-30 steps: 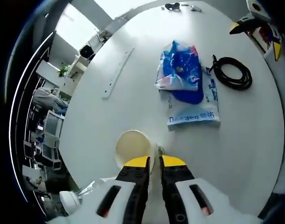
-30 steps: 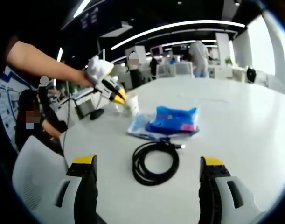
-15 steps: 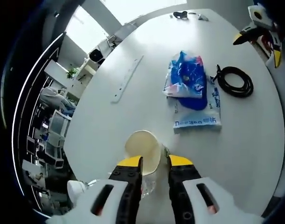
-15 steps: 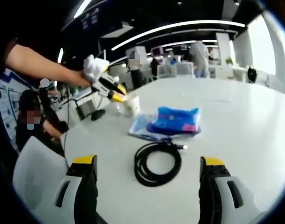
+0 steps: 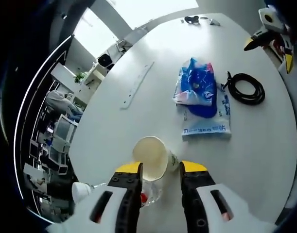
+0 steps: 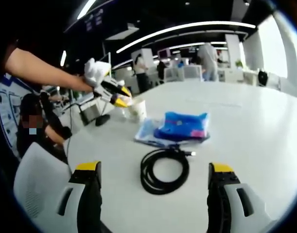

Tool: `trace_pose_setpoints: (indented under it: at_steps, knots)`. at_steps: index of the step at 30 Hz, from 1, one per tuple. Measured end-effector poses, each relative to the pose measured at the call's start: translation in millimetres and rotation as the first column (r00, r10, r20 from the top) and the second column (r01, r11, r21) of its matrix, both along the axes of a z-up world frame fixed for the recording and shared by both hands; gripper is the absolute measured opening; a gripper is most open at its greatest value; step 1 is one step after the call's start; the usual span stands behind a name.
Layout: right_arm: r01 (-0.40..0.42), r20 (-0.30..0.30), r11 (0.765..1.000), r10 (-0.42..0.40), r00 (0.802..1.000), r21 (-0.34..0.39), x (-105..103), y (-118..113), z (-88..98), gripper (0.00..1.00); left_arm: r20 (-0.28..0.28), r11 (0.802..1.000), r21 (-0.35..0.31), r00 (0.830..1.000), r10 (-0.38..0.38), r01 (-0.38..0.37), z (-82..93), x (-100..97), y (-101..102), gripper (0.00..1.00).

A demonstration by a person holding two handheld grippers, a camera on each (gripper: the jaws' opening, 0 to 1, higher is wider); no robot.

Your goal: Arrange the tabletop items into an orderly group along one side of the table until the central work area is clear of visible clutter.

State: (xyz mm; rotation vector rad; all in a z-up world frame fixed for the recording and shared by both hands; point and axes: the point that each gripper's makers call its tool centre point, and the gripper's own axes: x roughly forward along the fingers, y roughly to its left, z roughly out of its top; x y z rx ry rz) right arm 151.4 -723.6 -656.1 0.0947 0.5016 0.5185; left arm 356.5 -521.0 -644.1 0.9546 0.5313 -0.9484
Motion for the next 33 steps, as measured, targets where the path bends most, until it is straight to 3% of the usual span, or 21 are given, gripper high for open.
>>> trace_pose_setpoints:
  at_steps: [9, 33]
  knots:
    - [-0.006, 0.006, 1.0, 0.006, 1.0, 0.0, 1, 2, 2.3, 0.89, 0.03, 0.998, -0.057, 1.0, 0.001, 0.001, 8.7, -2.2, -10, 0.41]
    - [-0.043, 0.038, 0.998, 0.045, 0.998, -0.044, 7, -1, 9.5, 0.81, 0.058, 0.989, -0.15, 0.998, 0.003, 0.006, 26.8, -17.1, -27, 0.5]
